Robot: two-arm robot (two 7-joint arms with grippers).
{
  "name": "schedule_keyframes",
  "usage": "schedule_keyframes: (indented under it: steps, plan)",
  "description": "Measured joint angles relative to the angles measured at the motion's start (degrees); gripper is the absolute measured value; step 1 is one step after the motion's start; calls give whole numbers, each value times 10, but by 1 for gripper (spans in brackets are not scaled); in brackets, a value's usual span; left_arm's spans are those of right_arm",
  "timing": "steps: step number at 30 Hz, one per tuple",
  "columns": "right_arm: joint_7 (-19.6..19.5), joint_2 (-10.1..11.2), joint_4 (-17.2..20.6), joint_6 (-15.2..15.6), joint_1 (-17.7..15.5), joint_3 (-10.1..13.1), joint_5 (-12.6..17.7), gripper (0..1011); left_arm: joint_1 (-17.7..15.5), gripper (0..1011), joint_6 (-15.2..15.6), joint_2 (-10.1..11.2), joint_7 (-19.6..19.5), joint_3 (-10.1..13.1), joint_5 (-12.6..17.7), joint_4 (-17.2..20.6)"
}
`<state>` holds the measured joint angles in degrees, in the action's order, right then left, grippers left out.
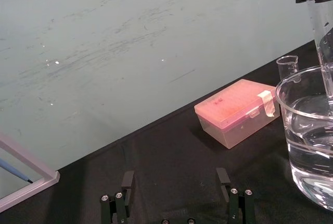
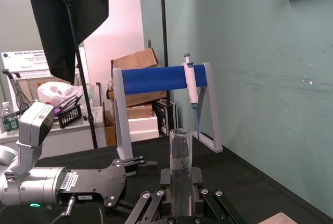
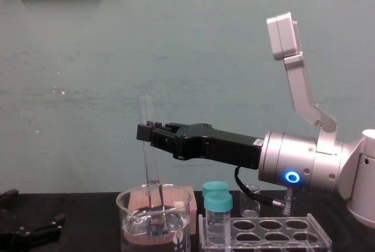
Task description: Hold the test tube with one hand and immerse one end into the beaker, then return it to the test tube rack.
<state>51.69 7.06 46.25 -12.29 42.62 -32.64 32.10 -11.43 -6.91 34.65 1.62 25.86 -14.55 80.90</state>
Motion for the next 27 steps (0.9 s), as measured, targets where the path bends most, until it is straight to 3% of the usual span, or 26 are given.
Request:
schedule_keyframes:
  steps: [27]
  plan:
    - [1,1,4,0,-1,1,-1,224,0,1000,0,0,0,0,0,0]
